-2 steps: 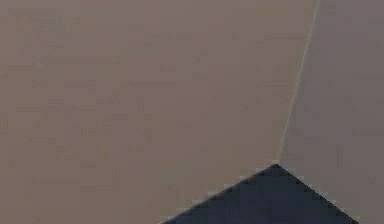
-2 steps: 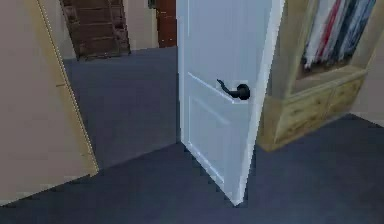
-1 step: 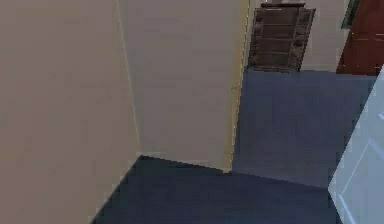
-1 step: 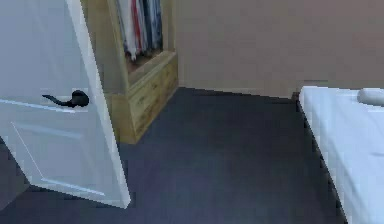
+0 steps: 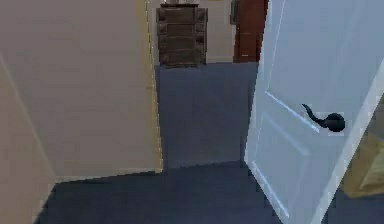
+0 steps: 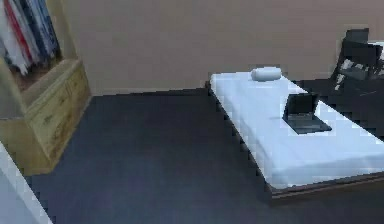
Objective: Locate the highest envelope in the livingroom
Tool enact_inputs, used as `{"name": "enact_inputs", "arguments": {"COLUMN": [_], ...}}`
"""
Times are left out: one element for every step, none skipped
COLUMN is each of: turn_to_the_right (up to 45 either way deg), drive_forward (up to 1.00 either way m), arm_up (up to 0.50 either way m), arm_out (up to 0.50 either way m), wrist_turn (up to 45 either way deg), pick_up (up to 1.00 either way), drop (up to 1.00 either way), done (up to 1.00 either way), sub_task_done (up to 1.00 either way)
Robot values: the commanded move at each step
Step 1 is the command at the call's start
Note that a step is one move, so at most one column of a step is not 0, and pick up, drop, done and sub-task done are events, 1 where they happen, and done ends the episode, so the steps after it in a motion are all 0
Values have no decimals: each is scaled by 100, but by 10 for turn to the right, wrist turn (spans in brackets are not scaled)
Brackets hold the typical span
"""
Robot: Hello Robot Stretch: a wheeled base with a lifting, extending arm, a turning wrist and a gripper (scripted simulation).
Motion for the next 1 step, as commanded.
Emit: {"name": "enact_inputs", "arguments": {"turn_to_the_right": [0], "drive_forward": [100], "arm_up": [0], "arm_out": [0], "wrist_turn": [0], "pick_up": [0], "drop": [0], "done": [0], "sub_task_done": [0]}}
